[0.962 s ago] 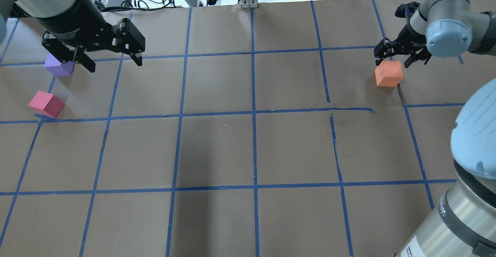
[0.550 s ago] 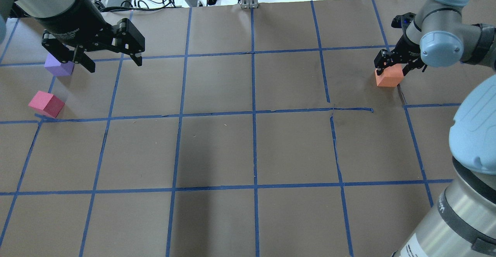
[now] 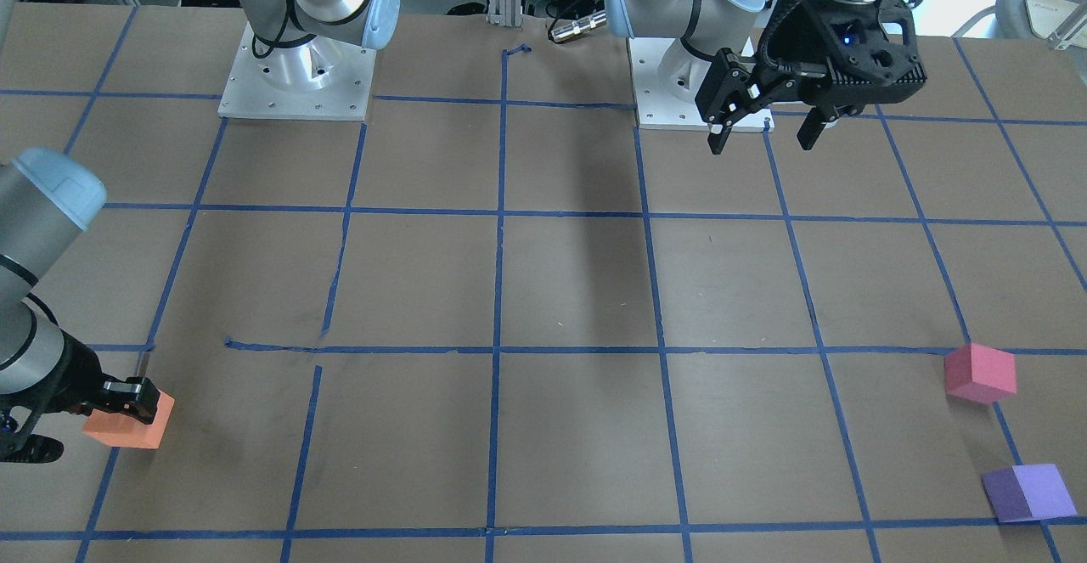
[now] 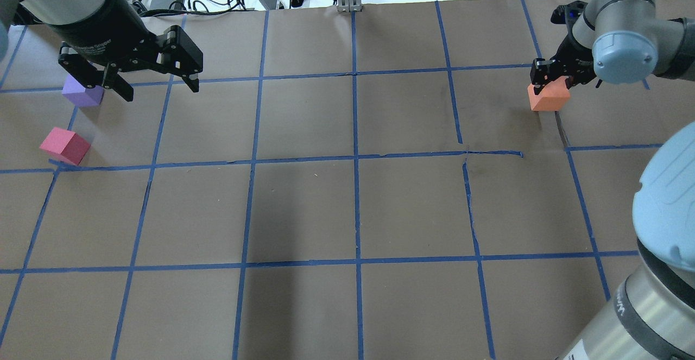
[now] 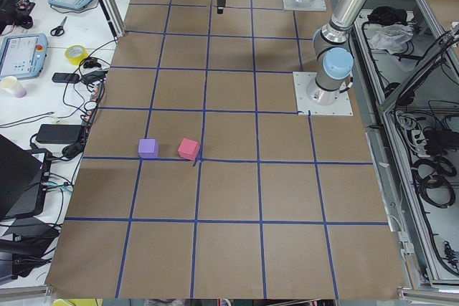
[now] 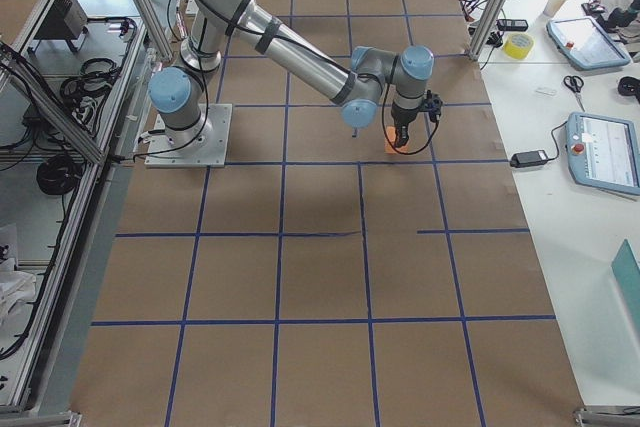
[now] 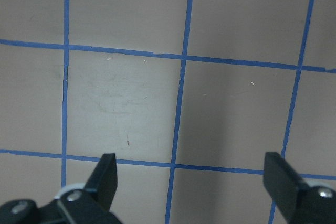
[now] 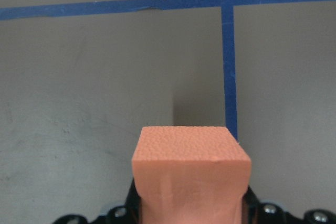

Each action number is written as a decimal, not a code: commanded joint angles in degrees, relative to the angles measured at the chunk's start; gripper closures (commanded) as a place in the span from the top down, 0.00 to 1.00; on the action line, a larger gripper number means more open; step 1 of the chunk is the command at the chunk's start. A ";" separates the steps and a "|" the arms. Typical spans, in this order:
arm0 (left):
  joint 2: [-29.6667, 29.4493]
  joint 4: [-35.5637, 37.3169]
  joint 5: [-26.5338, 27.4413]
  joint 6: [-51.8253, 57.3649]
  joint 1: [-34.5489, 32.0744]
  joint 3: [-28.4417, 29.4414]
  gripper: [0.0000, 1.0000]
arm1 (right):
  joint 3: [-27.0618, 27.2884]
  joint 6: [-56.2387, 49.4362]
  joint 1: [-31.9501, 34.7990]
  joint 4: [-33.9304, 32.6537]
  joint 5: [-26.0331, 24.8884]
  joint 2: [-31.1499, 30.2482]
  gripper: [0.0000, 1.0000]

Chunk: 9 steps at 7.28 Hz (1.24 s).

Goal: Arrange blocks in a line
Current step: 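Carry the orange cube with the right gripper toward the table center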

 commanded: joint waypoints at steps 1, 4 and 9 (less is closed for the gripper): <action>-0.18 0.05 -0.09 0.09 0.00 0.00 1.00 | -0.54 2.10 7.55 0.21 -0.31 -4.22 0.11; -0.27 0.05 -0.09 0.00 0.00 0.00 1.00 | -6.41 17.60 22.30 2.92 0.66 -3.80 0.12; -0.35 0.32 0.17 -0.69 0.00 0.61 1.00 | -14.84 34.72 36.42 3.81 1.18 6.73 0.13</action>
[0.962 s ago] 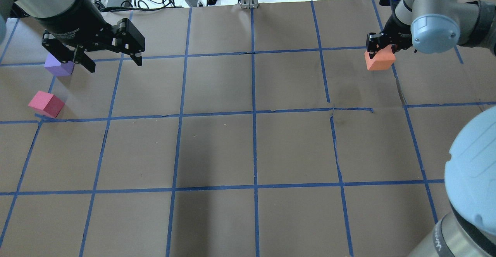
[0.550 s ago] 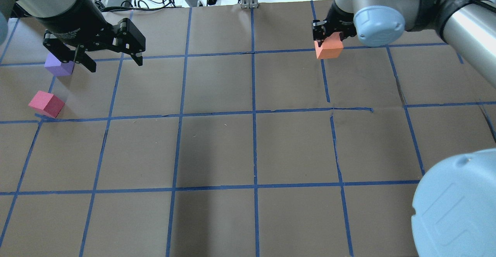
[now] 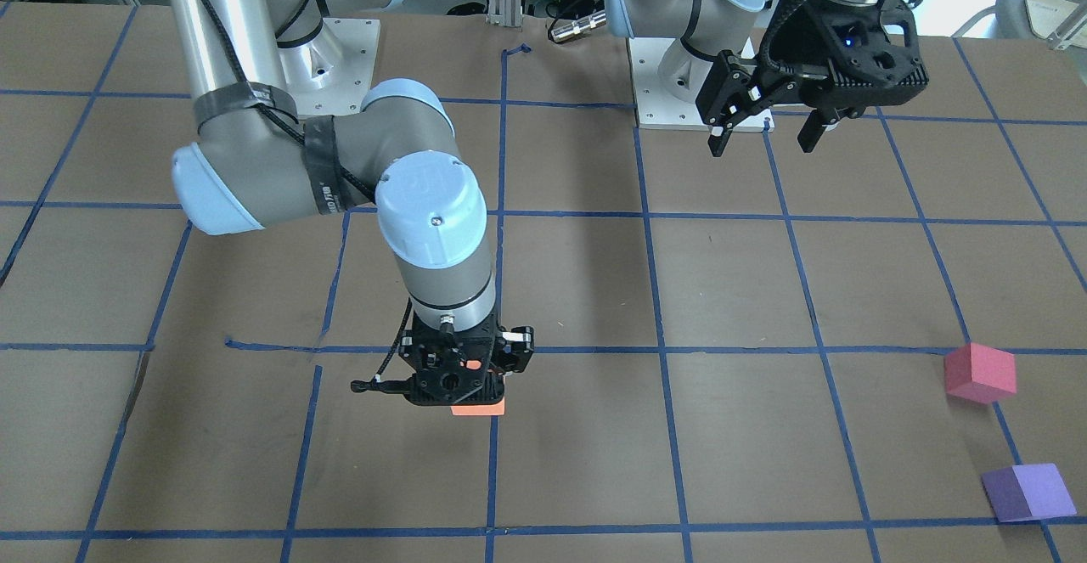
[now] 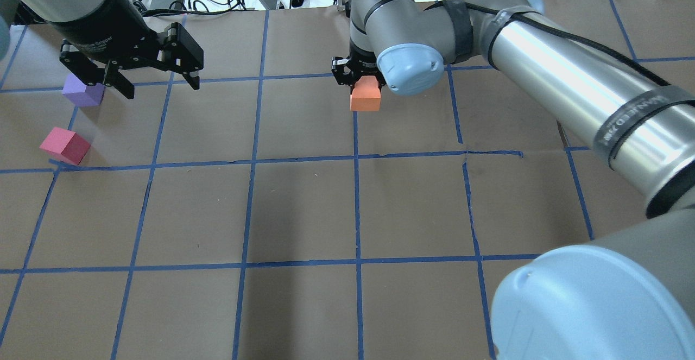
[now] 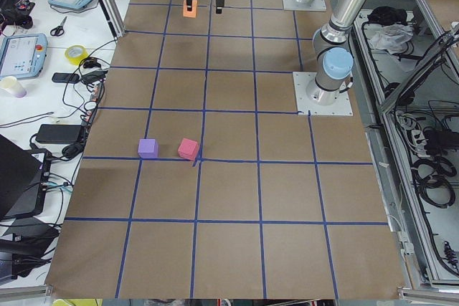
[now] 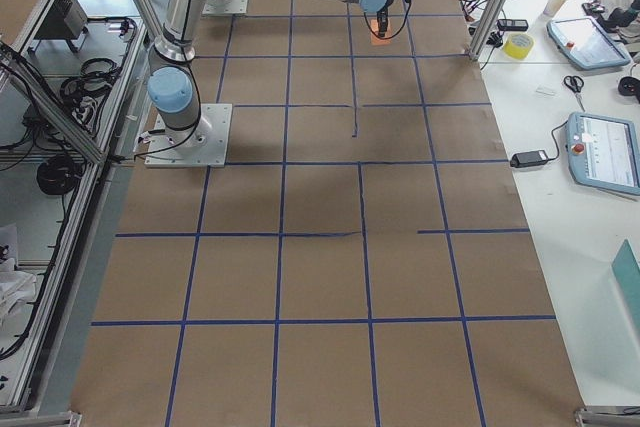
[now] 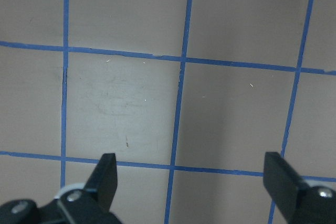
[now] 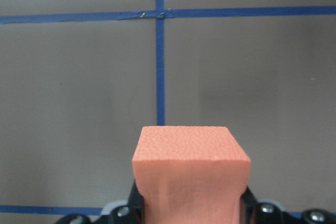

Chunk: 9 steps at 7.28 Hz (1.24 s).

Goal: Arrange blocks in a line
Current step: 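Carry the orange cube with the right gripper toward the table center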

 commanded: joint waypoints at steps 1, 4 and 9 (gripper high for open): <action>0.08 -0.02 0.19 -0.29 -0.04 -0.05 1.00 | -4.65 1.17 2.24 0.28 0.87 4.33 0.14; -1.14 0.15 -0.42 -0.63 0.13 0.81 1.00 | -4.75 -1.29 3.30 -0.59 0.78 6.80 0.14; -1.23 0.06 -0.60 0.24 -0.04 -0.23 1.00 | -4.75 -0.77 4.00 -1.99 0.70 8.82 0.33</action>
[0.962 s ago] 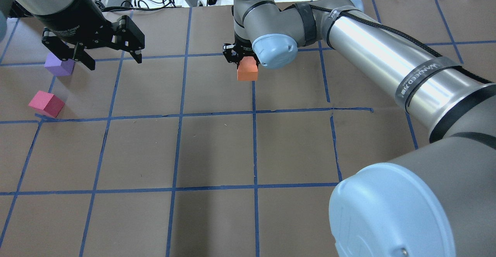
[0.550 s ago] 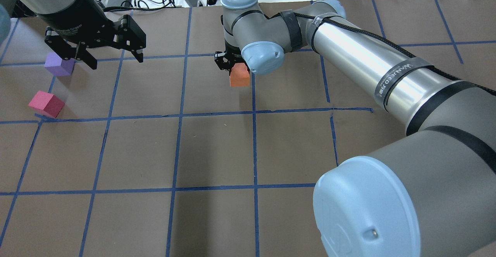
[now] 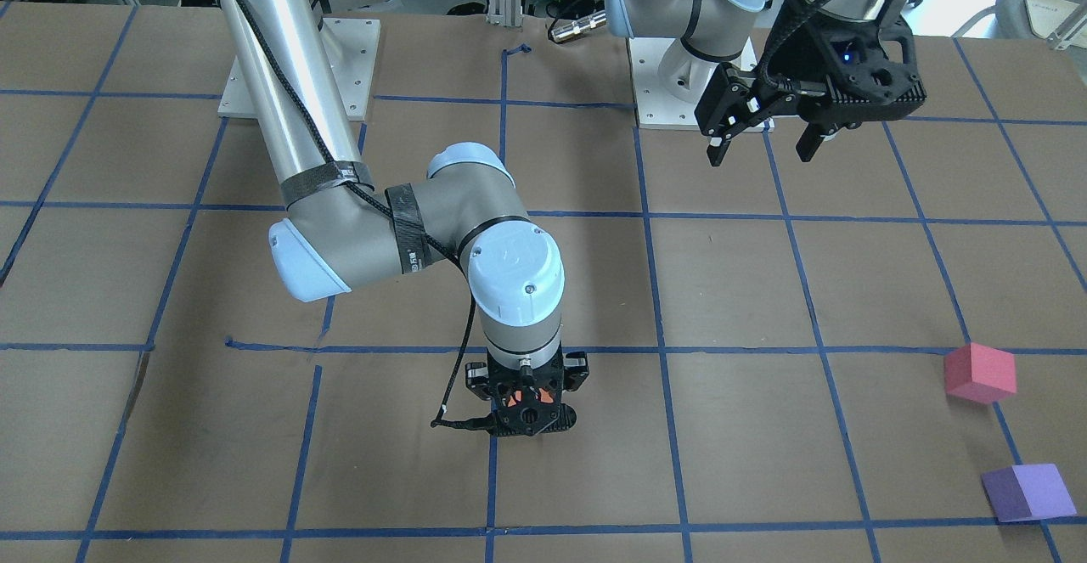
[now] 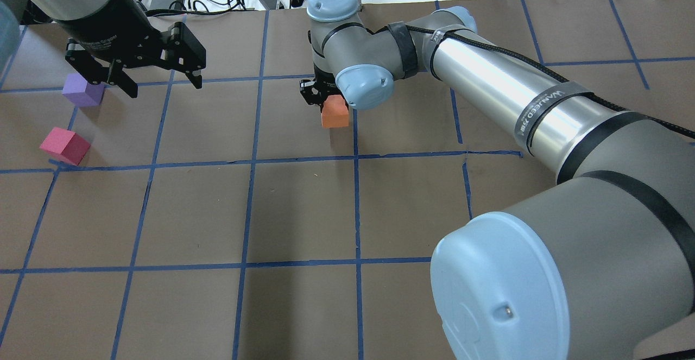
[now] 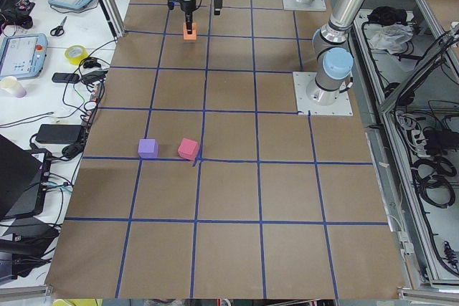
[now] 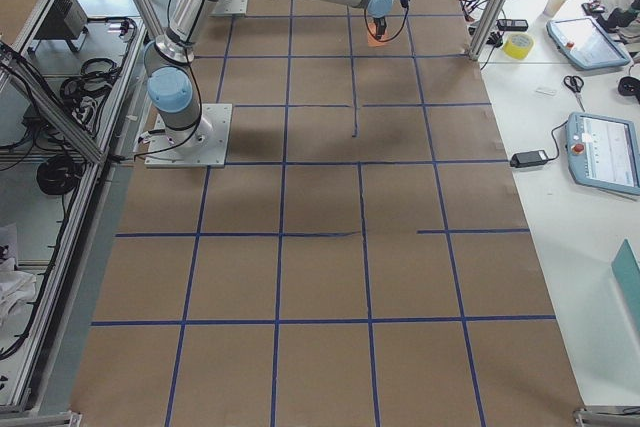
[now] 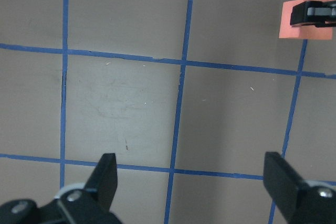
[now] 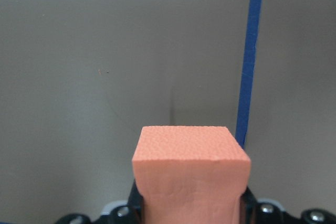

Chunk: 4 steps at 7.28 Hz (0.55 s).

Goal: Arrange blocks in a line
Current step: 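Lower the orange cube onto the table and open the right gripper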

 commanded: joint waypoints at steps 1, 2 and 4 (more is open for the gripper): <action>-0.18 -0.07 -0.31 0.04 -0.12 -0.41 1.00 | 0.44 0.23 0.51 -1.94 -0.68 1.37 0.34; -0.27 -0.07 -0.22 0.04 -0.04 -0.41 1.00 | 0.44 0.41 0.60 -2.39 -0.42 1.81 0.45; -0.01 -0.07 -0.22 0.04 -0.13 -0.41 1.00 | 0.44 0.93 0.60 -3.01 0.02 1.82 0.68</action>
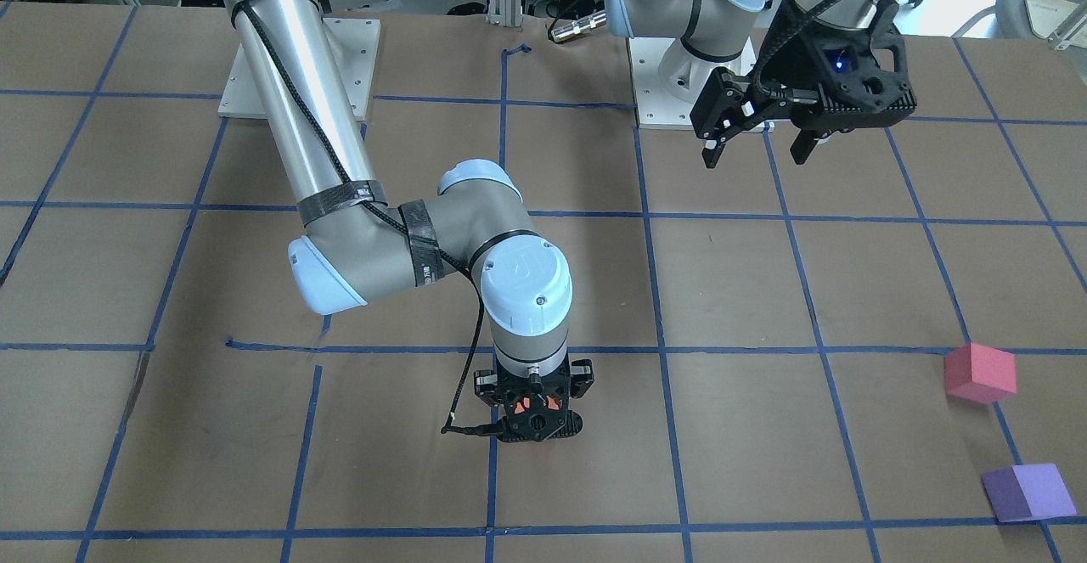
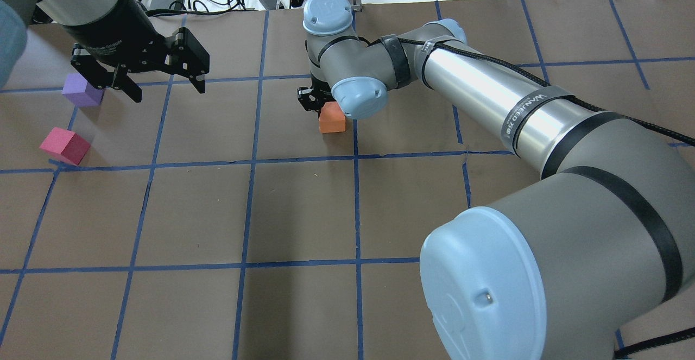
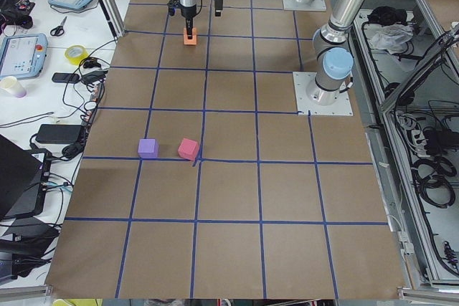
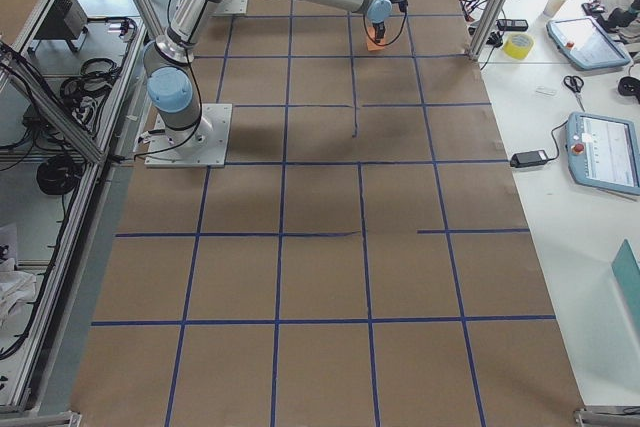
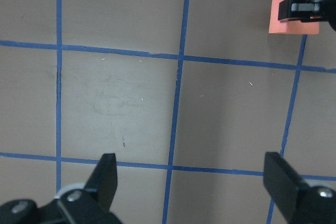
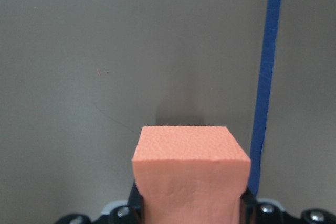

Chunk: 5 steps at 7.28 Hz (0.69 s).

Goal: Arrange blocks in a line
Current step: 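Lower the orange cube onto the table and open the right gripper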

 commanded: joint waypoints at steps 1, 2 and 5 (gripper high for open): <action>0.02 0.04 0.02 0.00 -0.03 0.02 1.00 | 0.03 0.28 0.04 -0.19 0.44 -0.21 0.70; 0.02 0.04 0.11 0.00 -0.03 0.02 1.00 | -0.23 0.19 -0.05 -0.11 0.53 -0.56 0.71; -0.76 0.03 0.10 -0.09 -0.03 0.20 1.00 | -0.41 -0.24 -1.27 1.03 1.66 -3.88 0.73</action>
